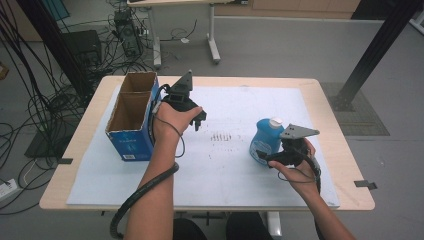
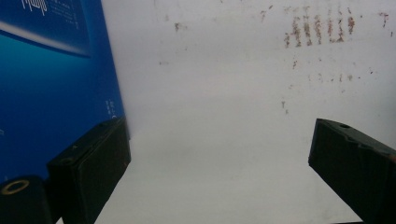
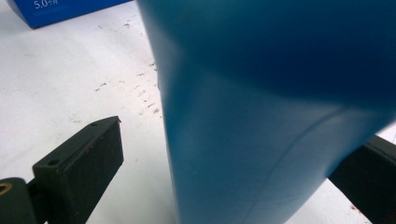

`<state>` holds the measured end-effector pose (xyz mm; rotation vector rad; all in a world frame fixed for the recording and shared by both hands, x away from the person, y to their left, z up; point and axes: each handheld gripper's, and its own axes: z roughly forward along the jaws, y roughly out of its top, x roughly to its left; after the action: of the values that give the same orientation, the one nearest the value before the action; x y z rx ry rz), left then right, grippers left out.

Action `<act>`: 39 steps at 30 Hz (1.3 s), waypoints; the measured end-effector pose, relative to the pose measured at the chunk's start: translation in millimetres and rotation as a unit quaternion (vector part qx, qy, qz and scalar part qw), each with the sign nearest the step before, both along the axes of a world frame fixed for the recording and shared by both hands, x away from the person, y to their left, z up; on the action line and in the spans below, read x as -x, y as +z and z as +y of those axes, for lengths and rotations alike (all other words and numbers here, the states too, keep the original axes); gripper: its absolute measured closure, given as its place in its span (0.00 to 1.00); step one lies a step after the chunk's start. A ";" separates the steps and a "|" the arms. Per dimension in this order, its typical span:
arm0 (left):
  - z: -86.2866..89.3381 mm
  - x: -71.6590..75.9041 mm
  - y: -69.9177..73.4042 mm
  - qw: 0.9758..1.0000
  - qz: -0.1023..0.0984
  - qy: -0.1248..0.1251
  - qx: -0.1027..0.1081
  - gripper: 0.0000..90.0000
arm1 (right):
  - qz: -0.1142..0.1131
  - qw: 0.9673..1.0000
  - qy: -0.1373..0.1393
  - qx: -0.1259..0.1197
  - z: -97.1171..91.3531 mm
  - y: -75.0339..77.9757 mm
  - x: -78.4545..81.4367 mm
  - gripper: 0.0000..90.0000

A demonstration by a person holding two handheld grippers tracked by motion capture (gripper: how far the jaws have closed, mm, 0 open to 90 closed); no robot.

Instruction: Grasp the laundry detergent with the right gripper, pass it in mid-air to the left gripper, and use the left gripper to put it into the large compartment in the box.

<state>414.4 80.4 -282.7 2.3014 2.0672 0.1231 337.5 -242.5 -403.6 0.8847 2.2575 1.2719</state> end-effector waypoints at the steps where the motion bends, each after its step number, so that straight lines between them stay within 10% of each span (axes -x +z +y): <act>1: 0.0 0.0 0.1 1.000 0.000 0.000 0.000 0.07 | 0.000 1.000 0.000 -0.001 0.1 -0.2 0.0 0.02; 39: 2.9 0.4 0.9 1.000 -0.002 0.003 -0.001 0.07 | 0.001 1.000 -0.007 -0.008 0.2 -7.6 -2.3 0.02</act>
<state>413.9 83.4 -281.8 2.2955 2.0731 0.1301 339.8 -242.4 -411.3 0.9073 2.2419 1.2862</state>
